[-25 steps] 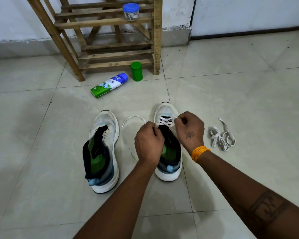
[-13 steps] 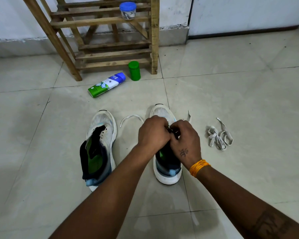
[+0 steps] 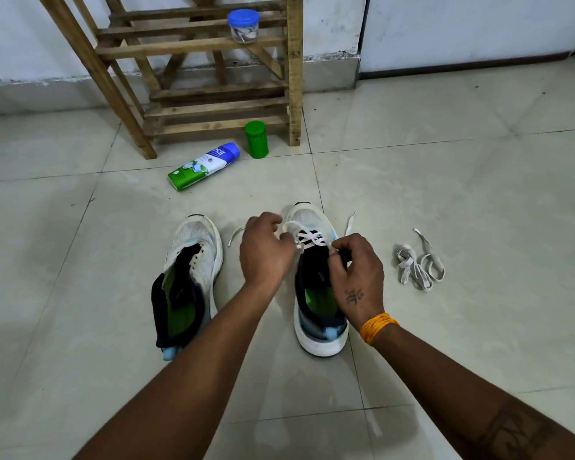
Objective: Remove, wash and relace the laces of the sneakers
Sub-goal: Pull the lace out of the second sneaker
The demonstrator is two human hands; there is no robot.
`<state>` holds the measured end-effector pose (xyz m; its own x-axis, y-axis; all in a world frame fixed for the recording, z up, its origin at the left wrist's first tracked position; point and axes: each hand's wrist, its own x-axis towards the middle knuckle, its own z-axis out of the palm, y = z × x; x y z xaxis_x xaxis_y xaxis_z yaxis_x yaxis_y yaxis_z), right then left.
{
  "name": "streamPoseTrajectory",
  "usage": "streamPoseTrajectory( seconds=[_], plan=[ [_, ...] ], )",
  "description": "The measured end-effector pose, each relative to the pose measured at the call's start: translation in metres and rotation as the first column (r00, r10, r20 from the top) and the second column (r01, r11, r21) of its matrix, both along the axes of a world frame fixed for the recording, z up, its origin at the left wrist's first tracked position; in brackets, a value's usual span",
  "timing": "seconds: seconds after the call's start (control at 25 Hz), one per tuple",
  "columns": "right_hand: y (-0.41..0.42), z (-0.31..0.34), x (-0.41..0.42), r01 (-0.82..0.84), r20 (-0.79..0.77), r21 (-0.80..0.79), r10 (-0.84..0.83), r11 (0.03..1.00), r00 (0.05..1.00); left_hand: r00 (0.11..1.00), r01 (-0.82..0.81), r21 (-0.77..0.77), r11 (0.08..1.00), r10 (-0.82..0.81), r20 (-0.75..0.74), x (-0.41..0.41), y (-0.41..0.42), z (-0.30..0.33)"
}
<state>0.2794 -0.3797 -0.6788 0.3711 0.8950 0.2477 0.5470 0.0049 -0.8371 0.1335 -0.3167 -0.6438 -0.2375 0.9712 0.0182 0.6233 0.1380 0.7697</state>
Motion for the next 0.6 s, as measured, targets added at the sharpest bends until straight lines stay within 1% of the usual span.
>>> streamPoseTrajectory(
  seconds=[0.04, 0.08, 0.12, 0.16, 0.2, 0.24, 0.28, 0.36, 0.4, 0.44, 0.48, 0.52, 0.56, 0.6],
  plan=[
    [0.000, 0.000, -0.001, -0.006, 0.006, -0.003, 0.006, 1.000, 1.000, 0.992, 0.118, 0.047, 0.992, -0.116, -0.057, 0.004, -0.004, 0.004],
    [0.000, -0.001, -0.001, -0.009, 0.009, -0.004, 0.009, 1.000, 1.000, 0.960, 0.245, 0.059, 0.968, -0.233, -0.157, 0.009, -0.006, 0.006],
    [0.000, -0.001, -0.001, -0.011, 0.011, -0.002, 0.011, 1.000, 1.000, 0.890, 0.372, 0.017, 0.928, -0.352, -0.289, 0.016, -0.007, 0.009],
    [0.000, 0.000, -0.001, -0.013, 0.014, 0.001, 0.013, 1.000, 1.000, 0.773, 0.470, -0.078, 0.879, -0.453, -0.444, 0.024, -0.007, 0.014],
    [0.000, 0.000, -0.001, -0.014, 0.018, 0.000, 0.014, 1.000, 1.000, 0.653, 0.516, -0.179, 0.838, -0.520, -0.551, 0.031, -0.006, 0.019],
    [0.000, 0.000, -0.001, -0.014, 0.021, -0.003, 0.014, 1.000, 1.000, 0.573, 0.525, -0.238, 0.817, -0.546, -0.611, 0.037, -0.005, 0.024],
    [0.000, 0.001, -0.001, -0.012, 0.019, -0.005, 0.012, 1.000, 1.000, 0.549, 0.519, -0.255, 0.816, -0.547, -0.632, 0.040, -0.002, 0.029],
    [-0.001, 0.001, -0.001, -0.005, 0.010, -0.009, 0.005, 1.000, 1.000, 0.595, 0.486, -0.236, 0.841, -0.517, -0.615, 0.041, 0.004, 0.035],
    [-0.002, 0.000, 0.000, 0.001, 0.011, -0.014, 0.000, 1.000, 1.000, 0.649, 0.440, -0.207, 0.874, -0.469, -0.599, 0.036, 0.008, 0.034],
    [-0.002, 0.000, 0.001, 0.003, 0.012, -0.017, -0.003, 1.000, 1.000, 0.728, 0.364, -0.161, 0.917, -0.388, -0.565, 0.026, 0.013, 0.032],
    [-0.003, 0.000, 0.002, 0.001, 0.010, -0.022, -0.001, 1.000, 1.000, 0.806, 0.257, -0.124, 0.958, -0.283, -0.520, 0.013, 0.019, 0.029],
    [-0.002, 0.000, 0.002, -0.007, 0.009, -0.026, 0.008, 1.000, 1.000, 0.857, 0.150, -0.122, 0.981, -0.190, -0.480, -0.001, 0.026, 0.027],
    [-0.002, -0.001, 0.002, -0.015, 0.009, -0.028, 0.016, 0.999, 1.000, 0.878, 0.078, -0.162, 0.984, -0.145, -0.456, -0.014, 0.032, 0.024],
    [-0.003, -0.001, 0.002, -0.018, 0.010, -0.028, 0.018, 0.999, 1.000, 0.884, 0.057, -0.218, 0.974, -0.151, -0.443, -0.022, 0.036, 0.022]
  ],
)
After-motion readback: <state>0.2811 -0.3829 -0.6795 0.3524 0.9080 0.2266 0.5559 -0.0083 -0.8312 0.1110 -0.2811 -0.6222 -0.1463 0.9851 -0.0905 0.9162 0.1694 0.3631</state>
